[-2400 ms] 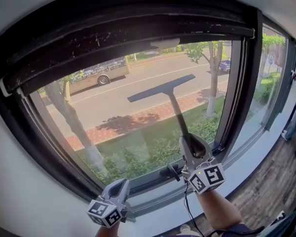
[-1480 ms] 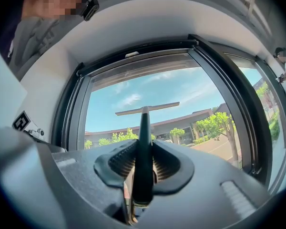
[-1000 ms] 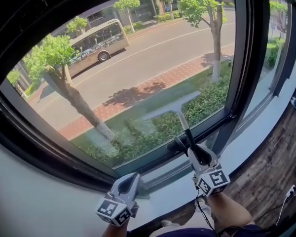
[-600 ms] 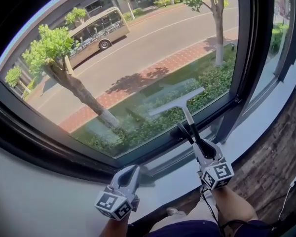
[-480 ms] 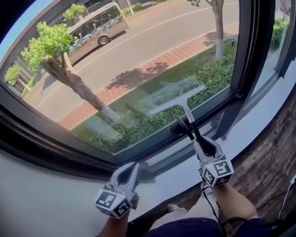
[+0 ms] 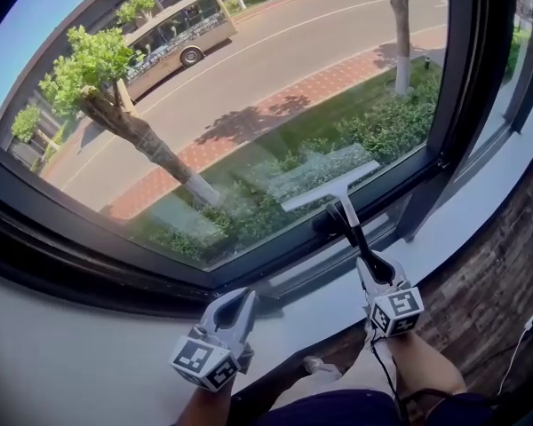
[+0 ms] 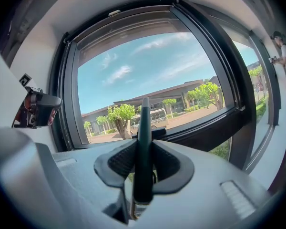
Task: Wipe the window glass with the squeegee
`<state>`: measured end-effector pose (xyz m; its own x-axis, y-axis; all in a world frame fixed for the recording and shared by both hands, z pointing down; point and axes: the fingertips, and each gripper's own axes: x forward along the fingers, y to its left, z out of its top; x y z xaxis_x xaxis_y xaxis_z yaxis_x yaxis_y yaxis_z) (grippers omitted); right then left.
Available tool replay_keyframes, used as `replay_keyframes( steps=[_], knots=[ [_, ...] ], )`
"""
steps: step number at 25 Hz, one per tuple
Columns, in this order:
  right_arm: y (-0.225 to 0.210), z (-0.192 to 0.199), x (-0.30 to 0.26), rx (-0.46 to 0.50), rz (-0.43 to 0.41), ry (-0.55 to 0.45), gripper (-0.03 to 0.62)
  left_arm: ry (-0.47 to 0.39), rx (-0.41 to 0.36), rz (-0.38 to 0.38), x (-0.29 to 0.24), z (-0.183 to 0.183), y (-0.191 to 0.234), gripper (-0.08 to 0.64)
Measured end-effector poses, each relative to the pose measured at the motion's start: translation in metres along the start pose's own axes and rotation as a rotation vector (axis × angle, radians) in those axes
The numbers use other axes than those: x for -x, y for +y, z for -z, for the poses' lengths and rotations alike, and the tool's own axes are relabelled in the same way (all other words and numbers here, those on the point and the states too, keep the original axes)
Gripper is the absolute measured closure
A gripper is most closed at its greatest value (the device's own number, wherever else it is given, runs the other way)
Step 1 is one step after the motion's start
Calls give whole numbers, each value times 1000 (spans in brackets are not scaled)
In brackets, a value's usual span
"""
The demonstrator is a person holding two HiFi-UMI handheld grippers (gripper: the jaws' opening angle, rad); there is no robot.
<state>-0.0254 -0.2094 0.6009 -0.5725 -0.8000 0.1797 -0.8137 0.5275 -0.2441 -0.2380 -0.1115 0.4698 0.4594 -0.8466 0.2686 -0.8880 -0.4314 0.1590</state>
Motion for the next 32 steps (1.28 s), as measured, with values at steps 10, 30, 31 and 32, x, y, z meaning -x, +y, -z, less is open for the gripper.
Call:
replay_keyframes(
  steps=[10, 30, 31, 32],
  knots=[
    [9, -3, 26, -40, 31, 9, 492, 17, 30, -9, 18, 3, 13, 555],
    [61, -213, 37, 219, -148, -435, 492, -166, 24, -60, -21, -38, 16, 555],
    [72, -231, 38, 235, -164, -476, 492, -175, 23, -64, -18, -40, 17, 555],
    [82, -249, 40, 245, -178, -516, 492, -183, 21, -60, -16, -40, 17, 555]
  ],
)
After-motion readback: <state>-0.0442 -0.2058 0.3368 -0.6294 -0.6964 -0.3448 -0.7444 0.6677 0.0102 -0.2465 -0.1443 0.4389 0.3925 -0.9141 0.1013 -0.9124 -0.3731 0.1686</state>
